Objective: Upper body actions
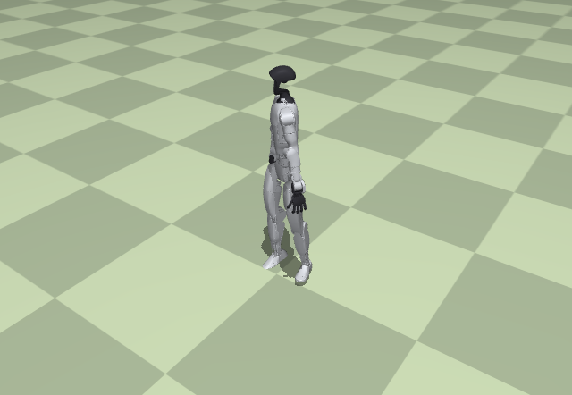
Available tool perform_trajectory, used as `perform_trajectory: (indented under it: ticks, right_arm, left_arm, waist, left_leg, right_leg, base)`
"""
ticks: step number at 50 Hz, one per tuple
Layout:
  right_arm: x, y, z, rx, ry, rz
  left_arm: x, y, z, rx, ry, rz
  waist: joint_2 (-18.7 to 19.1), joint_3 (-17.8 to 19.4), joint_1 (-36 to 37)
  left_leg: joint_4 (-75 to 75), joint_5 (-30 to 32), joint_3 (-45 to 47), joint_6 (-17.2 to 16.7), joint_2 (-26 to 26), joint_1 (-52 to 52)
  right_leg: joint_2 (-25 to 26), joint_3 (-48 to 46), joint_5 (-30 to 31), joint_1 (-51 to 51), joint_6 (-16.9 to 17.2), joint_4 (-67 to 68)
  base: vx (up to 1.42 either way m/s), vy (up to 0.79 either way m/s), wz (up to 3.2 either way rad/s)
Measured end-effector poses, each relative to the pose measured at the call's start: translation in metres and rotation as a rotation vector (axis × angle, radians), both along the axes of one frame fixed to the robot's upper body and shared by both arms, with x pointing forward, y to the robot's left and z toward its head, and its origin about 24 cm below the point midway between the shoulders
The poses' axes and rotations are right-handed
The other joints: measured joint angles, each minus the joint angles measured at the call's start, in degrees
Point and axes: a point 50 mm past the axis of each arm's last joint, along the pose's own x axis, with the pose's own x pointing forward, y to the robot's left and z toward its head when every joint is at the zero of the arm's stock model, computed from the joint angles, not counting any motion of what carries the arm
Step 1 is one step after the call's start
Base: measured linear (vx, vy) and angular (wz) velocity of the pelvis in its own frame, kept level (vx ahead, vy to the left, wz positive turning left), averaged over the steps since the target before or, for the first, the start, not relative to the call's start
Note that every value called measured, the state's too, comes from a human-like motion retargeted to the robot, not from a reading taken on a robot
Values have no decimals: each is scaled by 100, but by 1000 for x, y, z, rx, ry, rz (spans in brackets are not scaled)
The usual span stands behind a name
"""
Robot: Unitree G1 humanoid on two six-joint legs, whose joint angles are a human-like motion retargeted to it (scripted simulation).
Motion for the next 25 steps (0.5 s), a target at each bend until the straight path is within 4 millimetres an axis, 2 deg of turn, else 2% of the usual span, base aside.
perform_trajectory:
  ticks: [4, 7, 8, 10, 12, 19, 25]
  right_arm:
    - [0, -6, 1, -23, -22, -86]
    - [-1, -8, 1, -31, -37, -188]
    - [-2, -9, 1, -30, -40, -233]
    - [-5, -12, 1, -28, -34, -338]
    - [-10, -14, 1, -41, -9, -348]
    - [-50, -22, 1, -130, 109, -365]
    - [-83, -13, 1, -127, 217, -416]
  left_arm:
    - [10, 3, -1, 15, -36, 1]
    - [17, 4, -1, 20, -62, 1]
    - [20, 4, -1, 21, -70, -2]
    - [30, 5, -1, 21, -88, -21]
    - [35, 6, -1, 27, -102, -12]
    - [64, 3, -1, 34, -193, -57]
    - [84, -5, 0, 55, -276, -88]
  waist:
    - [68, 32, 250]
    - [112, 54, 256]
    - [130, 71, 154]
    - [289, 243, -1360]
    - [256, 181, -1146]
    - [210, 190, -1281]
    - [156, 240, -1246]
  left_leg:
    - [-8, -42, 851, -159, 1, 198]
    - [-8, -49, 1257, -254, -11, 299]
    - [-4, -47, 1283, -273, -13, 320]
    - [155, -4, -27, -143, 174, 66]
    - [153, -33, 416, -202, 99, 135]
    - [170, -31, 543, -251, 60, 217]
    - [153, -44, 518, -223, 51, 239]
  right_leg:
    - [308, 1020, 151, 149, 20, -229]
    - [407, 1379, 240, 173, 88, -331]
    - [424, 1364, 262, 133, 122, -315]
    - [147, 76, 166, -210, 337, 27]
    - [267, 431, 181, -219, 335, -2]
    - [272, 444, 154, -211, 501, -22]
    - [267, 409, 124, -151, 452, -14]
  base:
    - [-14, 12, -220]
    - [-10, 12, -139]
    - [-5, 12, 80]
    - [-1, 12, 300]
    - [-1, 9, -47]
    - [1, 4, -38]
    - [0, 0, 0]
